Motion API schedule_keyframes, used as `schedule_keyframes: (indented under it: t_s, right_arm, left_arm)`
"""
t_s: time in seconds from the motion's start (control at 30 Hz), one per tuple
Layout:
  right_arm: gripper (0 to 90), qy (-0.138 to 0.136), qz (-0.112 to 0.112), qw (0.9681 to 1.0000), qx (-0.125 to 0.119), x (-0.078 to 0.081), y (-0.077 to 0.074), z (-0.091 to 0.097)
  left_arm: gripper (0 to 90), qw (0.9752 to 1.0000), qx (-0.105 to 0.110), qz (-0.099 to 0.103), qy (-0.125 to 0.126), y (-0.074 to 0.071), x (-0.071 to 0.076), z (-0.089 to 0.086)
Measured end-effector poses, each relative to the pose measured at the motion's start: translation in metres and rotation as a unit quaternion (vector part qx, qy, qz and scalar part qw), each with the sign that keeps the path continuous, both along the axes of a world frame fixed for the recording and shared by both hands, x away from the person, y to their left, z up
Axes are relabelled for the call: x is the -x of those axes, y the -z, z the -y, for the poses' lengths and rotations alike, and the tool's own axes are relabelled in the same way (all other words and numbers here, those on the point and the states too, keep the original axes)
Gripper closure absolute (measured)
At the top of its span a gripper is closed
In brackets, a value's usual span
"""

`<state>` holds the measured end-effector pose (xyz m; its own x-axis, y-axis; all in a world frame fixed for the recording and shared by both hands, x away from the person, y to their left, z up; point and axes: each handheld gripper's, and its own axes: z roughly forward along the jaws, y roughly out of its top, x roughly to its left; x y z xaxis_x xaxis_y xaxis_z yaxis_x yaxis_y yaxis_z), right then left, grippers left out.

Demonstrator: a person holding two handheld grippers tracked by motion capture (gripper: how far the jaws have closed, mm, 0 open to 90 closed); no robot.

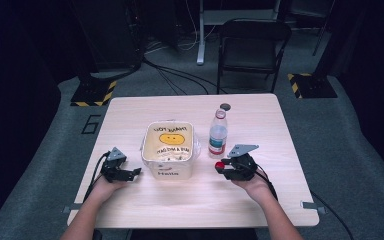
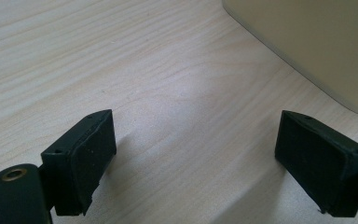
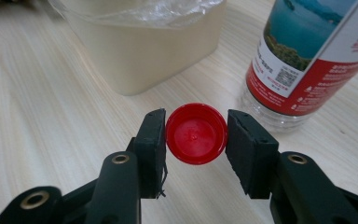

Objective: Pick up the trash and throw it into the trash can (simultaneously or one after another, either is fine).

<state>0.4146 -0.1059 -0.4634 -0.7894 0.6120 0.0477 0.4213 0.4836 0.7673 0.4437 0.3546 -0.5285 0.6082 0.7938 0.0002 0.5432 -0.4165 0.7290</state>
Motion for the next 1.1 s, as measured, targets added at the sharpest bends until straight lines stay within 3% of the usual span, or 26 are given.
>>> schedule_keyframes:
  t_s: [0.3,0.5,1.1]
  right_arm:
    - [57.6,-0.013,-0.006,0.9997,-0.019,-0.002,-0.012,-0.010]
    - [57.6,-0.023,0.002,0.9997,-0.013,-0.003,-0.022,-0.019]
    - [57.6,-0.045,0.016,0.9987,-0.019,-0.004,-0.068,-0.035]
  left_arm:
    - [12.1,1.0000,0.000,0.000,0.000,0.000,0.000,0.000]
    - [12.1,1.0000,-0.001,0.000,0.001,0.000,0.000,0.000]
    - [12.1,1.0000,-0.001,0.000,0.001,0.000,0.000,0.000]
